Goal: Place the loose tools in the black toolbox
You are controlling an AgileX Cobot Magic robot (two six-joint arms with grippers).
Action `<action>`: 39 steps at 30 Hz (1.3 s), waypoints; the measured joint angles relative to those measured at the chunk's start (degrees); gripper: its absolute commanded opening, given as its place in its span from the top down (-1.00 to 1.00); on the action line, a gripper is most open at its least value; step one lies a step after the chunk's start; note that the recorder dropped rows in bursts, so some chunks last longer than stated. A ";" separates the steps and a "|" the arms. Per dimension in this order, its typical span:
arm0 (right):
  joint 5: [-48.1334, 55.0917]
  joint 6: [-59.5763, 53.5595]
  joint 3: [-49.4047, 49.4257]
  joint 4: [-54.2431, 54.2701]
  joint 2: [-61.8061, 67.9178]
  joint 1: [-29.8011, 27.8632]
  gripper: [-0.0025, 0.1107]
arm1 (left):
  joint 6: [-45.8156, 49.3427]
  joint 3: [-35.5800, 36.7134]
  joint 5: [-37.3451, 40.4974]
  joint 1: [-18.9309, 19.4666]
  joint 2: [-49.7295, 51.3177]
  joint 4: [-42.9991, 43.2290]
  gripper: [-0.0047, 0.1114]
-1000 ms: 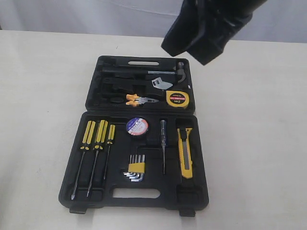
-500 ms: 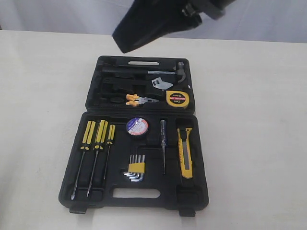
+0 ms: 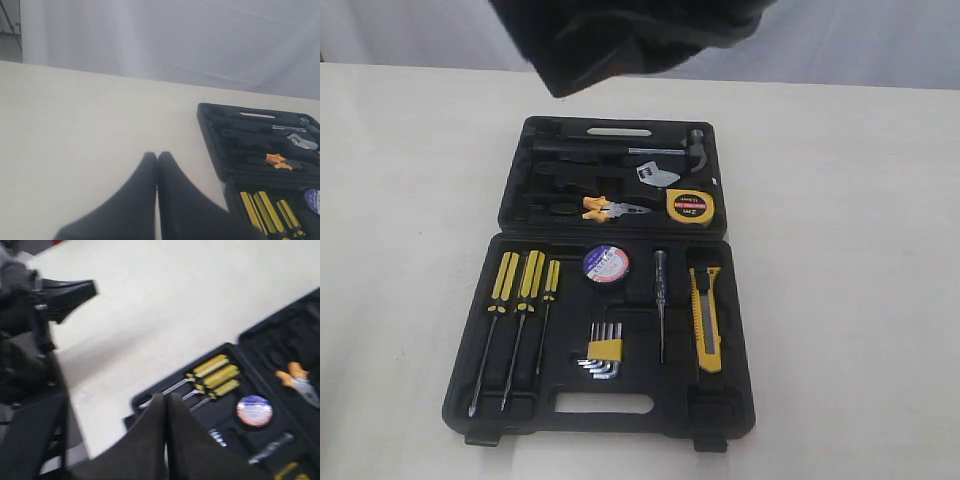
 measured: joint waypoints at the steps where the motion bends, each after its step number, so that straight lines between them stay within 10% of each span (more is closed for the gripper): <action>1: -0.89 3.36 0.36 -6.38 0.00 2.30 0.96 | 0.00 0.00 0.00 0.00 0.00 0.00 0.92; 12: -12.30 26.91 19.65 -40.67 1.17 25.94 0.96 | 0.00 0.00 0.00 0.00 0.00 0.00 0.92; 32: -15.24 46.88 31.07 -55.28 19.16 34.13 0.96 | 0.00 0.00 0.00 0.00 0.00 0.00 0.92; 39: -20.49 46.88 31.07 -55.28 19.86 34.13 0.19 | 0.00 0.00 0.00 0.00 0.00 0.00 0.92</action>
